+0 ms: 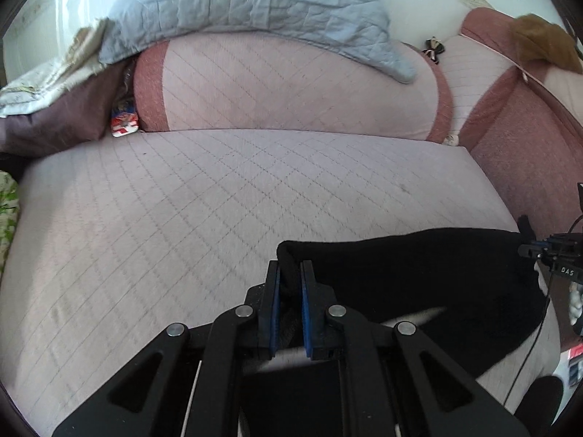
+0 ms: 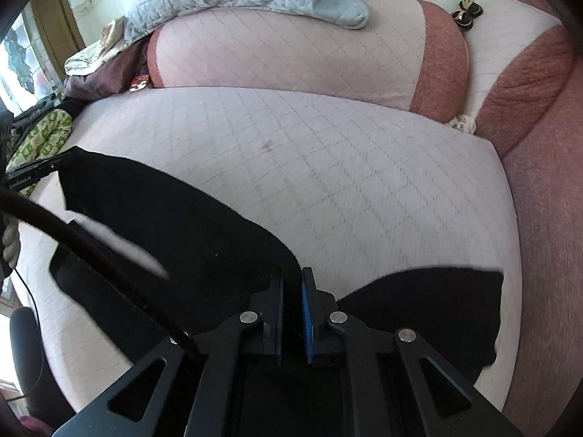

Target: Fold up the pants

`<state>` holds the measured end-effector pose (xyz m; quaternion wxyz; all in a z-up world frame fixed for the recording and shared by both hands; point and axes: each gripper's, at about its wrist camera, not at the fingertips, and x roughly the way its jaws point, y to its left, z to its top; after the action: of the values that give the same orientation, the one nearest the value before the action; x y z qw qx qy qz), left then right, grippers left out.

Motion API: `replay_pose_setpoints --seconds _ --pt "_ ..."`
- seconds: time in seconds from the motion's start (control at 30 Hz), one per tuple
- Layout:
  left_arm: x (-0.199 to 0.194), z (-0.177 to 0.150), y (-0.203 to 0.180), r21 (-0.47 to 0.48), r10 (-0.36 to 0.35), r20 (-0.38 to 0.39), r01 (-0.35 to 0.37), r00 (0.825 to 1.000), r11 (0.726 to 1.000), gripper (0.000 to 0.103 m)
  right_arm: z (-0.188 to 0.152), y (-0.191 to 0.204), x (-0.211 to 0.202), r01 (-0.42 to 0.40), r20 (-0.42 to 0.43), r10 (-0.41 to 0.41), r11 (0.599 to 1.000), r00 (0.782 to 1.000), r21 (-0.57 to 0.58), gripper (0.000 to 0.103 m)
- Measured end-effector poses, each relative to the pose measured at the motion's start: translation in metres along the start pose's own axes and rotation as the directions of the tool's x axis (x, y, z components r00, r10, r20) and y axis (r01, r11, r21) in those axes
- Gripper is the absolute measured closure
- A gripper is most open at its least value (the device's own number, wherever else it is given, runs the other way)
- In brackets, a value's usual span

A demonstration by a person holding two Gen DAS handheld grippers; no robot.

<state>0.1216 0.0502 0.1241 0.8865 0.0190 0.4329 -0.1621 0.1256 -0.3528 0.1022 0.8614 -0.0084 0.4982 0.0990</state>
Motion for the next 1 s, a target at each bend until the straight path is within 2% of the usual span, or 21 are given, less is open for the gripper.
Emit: replay_pose_setpoints --seconds 0.23,0.3,0.43,0.5,0.6,0.77,0.9,1.0 --pt "-0.042 -0.069 0.000 0.022 0.046 0.032 -0.046 0.998 0.999 0.094 -0.069 0.029 -0.021 -0.028 -0.038 0.028 0.999 0.999 0.020 0.094" --pt "-0.047 -0.091 0.000 0.015 0.048 0.017 -0.049 0.999 0.999 0.094 -0.088 0.035 -0.019 -0.034 -0.062 0.035 0.999 0.997 0.027 0.094" --pt "-0.047 -0.131 0.004 0.007 0.079 -0.036 -0.078 0.996 0.997 0.093 -0.121 0.046 -0.010 0.003 -0.109 -0.001 1.000 0.994 0.023 0.093" --pt "-0.040 -0.150 0.008 -0.004 0.100 -0.084 -0.100 0.992 0.995 0.092 -0.131 0.048 -0.005 0.014 -0.129 -0.011 1.000 0.992 0.023 0.092" --pt "-0.042 -0.167 0.016 -0.020 0.126 -0.113 -0.129 0.986 0.991 0.092 -0.142 0.049 -0.004 0.032 -0.131 -0.028 0.999 0.991 0.029 0.090" --pt "-0.068 -0.173 0.038 -0.104 0.126 -0.094 -0.136 0.988 0.985 0.092 -0.152 0.044 -0.016 0.039 -0.141 -0.030 0.997 0.990 0.061 0.068" --pt "-0.092 -0.166 0.042 -0.147 0.098 -0.049 -0.104 0.994 0.984 0.091 -0.165 0.029 -0.033 0.058 -0.140 -0.043 0.993 0.989 0.107 0.063" --pt "-0.098 -0.157 0.027 -0.133 0.064 -0.023 -0.067 0.998 0.989 0.081 -0.176 0.002 -0.055 0.058 -0.103 -0.039 0.979 0.994 0.196 0.061"
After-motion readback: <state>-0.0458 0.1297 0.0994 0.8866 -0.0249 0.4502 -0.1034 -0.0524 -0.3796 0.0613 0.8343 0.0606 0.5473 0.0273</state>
